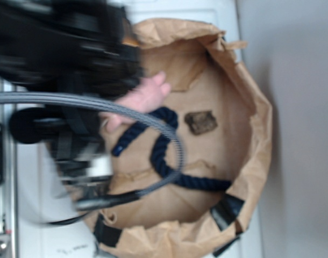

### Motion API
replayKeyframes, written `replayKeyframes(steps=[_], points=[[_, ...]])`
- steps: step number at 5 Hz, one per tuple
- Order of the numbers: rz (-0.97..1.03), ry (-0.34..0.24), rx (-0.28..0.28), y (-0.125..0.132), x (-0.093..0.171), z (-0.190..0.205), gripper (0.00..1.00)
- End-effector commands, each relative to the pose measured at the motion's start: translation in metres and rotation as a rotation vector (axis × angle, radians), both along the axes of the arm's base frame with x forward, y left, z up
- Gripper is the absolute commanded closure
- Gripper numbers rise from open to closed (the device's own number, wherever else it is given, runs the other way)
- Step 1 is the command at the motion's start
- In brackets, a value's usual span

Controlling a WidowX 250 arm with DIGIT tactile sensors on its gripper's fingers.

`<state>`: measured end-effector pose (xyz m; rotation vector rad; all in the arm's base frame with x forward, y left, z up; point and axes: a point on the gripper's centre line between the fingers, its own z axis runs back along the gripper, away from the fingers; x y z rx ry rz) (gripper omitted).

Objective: Grab the blue rope.

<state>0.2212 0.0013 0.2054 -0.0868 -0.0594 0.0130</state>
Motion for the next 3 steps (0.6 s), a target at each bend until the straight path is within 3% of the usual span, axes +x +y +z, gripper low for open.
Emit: replayKeyframes(steps=[1,2,3], points=[[0.009,-0.008,0.044,-0.011,-0.006,-0.026,0.00],[-0.077,-0.017,0.080,-0.020,-0.010,-0.040,0.00],[-0.085,0.002,0.028,-0.026,-0.015,-0.050,0.00]])
